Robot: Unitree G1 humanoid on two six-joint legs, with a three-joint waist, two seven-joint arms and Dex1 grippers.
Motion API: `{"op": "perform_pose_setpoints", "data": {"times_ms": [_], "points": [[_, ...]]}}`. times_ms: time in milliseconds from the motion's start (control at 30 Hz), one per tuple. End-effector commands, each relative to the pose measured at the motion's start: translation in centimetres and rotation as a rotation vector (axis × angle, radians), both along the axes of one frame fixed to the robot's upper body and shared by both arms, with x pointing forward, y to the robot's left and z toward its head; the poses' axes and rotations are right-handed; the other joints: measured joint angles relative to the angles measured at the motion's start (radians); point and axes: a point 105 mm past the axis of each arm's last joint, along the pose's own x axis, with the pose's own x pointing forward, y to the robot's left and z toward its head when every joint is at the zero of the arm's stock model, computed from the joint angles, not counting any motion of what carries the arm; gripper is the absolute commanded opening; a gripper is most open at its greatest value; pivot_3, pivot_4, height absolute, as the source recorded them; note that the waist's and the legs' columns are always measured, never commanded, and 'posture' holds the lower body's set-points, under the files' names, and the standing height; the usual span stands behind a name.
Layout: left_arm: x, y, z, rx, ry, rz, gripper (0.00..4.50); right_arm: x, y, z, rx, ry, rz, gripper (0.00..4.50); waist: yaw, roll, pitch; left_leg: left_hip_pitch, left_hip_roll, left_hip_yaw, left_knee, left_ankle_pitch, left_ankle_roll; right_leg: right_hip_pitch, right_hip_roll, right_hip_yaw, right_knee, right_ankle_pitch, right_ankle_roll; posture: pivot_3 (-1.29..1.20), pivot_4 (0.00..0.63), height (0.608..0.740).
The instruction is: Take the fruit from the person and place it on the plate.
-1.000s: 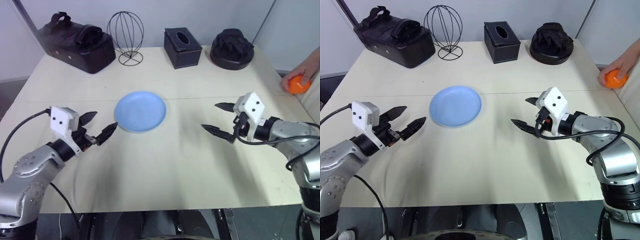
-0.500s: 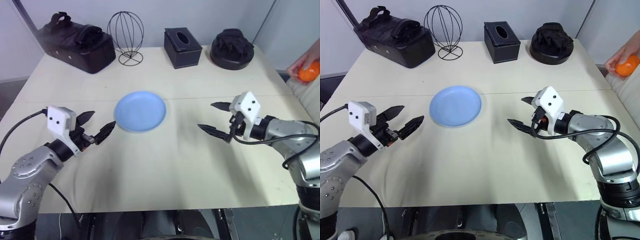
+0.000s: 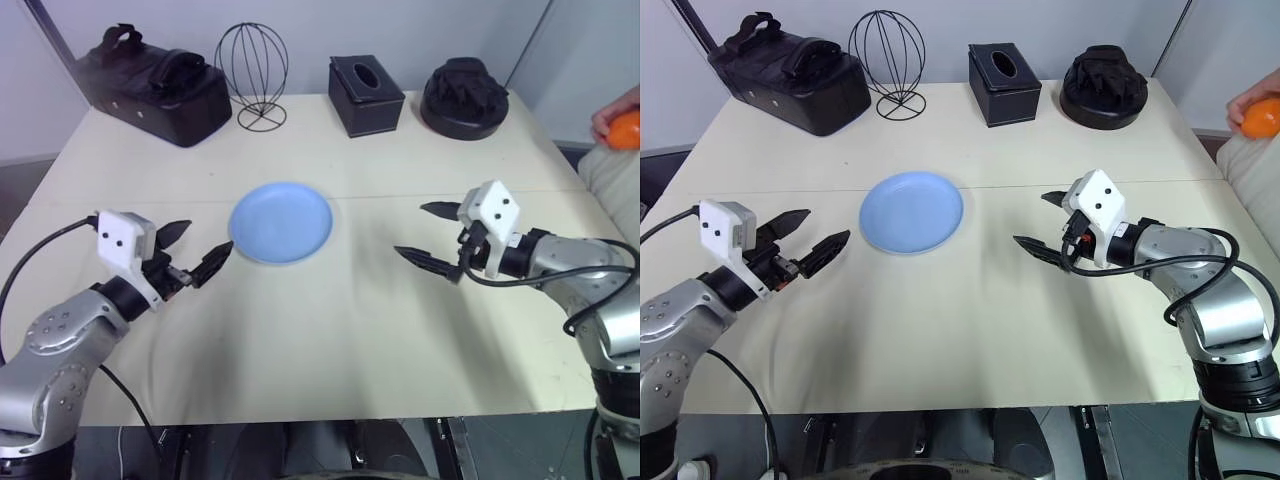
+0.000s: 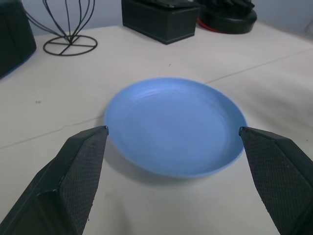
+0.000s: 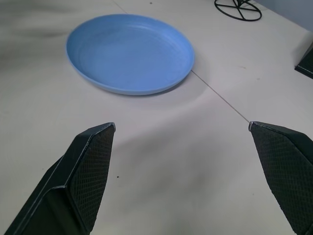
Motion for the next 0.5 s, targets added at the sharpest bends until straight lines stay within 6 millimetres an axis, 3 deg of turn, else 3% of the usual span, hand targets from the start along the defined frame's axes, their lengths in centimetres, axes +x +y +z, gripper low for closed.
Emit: {"op": "perform_pose_setpoints", "data": {"times_ms": [33, 500], "points": [[-0.15, -0.01, 1.0, 0.009, -0.045, -0.002, 4.47, -0.2, -0.12, 1.03, 0.007, -0.047, -0.002, 4.5, 0.0, 0.0, 0.0, 0.0, 0.0, 0.0, 0.0, 0.0, 0.0, 0.0, 0.0, 0.0, 0.0, 0.0, 0.0, 0.0, 0.15, 0.74], [-0.59, -0.06, 1.01, 0.014, -0.038, 0.0, 4.47, -0.31, -0.12, 0.77, 0.009, -0.037, 0.001, 4.5, 0.0, 0.0, 0.0, 0.0, 0.0, 0.0, 0.0, 0.0, 0.0, 0.0, 0.0, 0.0, 0.0, 0.0, 0.0, 0.0, 0.15, 0.74]]}}
